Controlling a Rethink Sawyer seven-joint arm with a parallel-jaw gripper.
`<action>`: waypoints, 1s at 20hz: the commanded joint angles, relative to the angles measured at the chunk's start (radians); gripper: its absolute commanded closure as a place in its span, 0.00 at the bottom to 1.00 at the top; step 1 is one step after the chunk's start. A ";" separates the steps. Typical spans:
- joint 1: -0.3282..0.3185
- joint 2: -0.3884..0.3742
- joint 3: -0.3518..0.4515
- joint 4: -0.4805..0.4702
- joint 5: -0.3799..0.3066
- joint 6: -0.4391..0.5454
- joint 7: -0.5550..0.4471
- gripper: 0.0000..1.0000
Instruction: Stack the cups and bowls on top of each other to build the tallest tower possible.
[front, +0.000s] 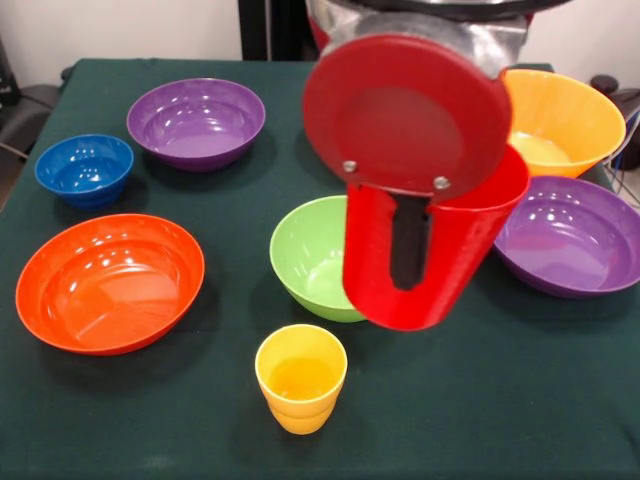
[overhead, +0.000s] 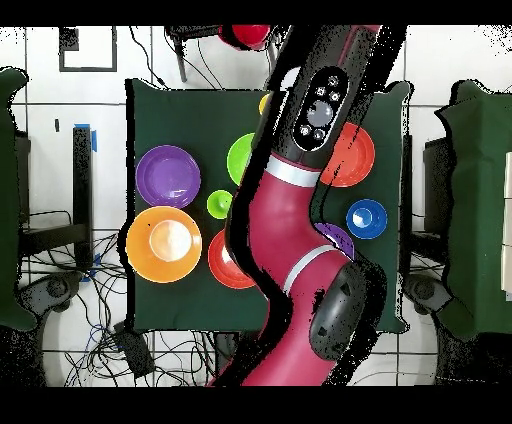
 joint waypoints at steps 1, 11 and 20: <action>0.005 0.020 -0.021 -0.164 -0.179 0.001 -0.060 1.00; -0.009 0.046 0.101 -0.187 -0.277 -0.059 -0.119 1.00; -0.014 0.066 0.182 -0.200 -0.341 -0.091 -0.145 1.00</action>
